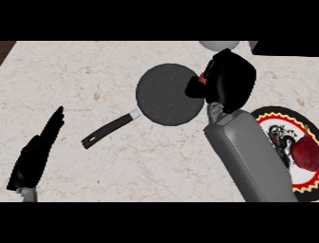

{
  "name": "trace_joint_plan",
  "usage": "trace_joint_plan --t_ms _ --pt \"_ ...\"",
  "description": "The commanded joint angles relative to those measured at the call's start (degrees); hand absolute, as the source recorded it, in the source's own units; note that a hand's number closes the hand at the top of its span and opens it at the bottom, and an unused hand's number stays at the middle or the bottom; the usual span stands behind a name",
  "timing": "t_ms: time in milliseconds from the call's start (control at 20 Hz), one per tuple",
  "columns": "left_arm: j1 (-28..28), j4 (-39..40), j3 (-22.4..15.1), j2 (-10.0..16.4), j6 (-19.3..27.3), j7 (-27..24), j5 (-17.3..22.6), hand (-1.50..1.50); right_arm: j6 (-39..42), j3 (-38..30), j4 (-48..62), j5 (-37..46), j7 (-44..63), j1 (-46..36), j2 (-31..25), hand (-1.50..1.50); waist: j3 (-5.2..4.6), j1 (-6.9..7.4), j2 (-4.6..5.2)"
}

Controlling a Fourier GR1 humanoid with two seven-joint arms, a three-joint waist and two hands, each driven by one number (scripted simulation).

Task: Pick the bell pepper from the plate and place it in the pan

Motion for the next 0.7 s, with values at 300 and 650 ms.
trace_joint_plan --t_ms 300,650 --pt "-0.1 0.0 -1.8 -0.7 -0.4 -1.1 -1.0 0.00 -19.0 -11.3 33.2 -9.8 -6.3 -12.3 0.8 1.50 0.04 1.97 0.85" --pt "-3.6 1.3 -2.1 -0.9 -0.4 -0.2 -1.4 0.00 -21.1 -14.4 44.1 -25.5 -10.2 -17.0 0.8 1.50 0.14 4.29 1.51"
